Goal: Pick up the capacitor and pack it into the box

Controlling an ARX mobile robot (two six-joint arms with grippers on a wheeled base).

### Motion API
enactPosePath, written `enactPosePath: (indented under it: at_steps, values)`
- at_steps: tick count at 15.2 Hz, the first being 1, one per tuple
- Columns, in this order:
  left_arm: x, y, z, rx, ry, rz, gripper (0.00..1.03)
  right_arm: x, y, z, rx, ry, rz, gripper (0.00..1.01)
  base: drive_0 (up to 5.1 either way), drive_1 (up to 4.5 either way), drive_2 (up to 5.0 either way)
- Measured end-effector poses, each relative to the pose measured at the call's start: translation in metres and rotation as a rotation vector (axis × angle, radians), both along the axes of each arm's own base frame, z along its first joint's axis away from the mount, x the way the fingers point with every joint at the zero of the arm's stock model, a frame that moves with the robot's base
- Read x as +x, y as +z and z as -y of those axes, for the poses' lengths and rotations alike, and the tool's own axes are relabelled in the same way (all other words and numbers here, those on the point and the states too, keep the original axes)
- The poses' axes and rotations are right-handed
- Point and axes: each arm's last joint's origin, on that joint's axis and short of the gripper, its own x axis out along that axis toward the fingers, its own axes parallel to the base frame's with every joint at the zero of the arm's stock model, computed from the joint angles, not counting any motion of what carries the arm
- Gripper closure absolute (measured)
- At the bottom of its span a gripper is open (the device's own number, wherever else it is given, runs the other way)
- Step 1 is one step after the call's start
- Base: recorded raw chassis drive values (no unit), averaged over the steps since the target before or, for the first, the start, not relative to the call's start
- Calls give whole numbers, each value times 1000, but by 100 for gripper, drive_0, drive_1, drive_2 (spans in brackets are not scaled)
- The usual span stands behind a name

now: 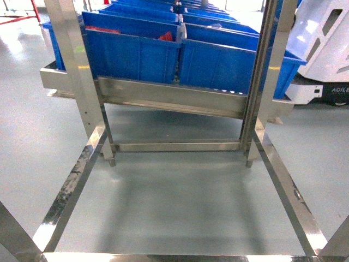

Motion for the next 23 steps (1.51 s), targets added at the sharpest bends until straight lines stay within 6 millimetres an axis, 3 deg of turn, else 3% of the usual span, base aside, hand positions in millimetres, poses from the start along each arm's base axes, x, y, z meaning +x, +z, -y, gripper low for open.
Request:
enactPosePath:
  at_steps: [23]
  values:
    - [0, 0, 0, 11, 0, 0, 5, 0, 0, 0, 0, -1, -1, 3, 0, 0, 0]
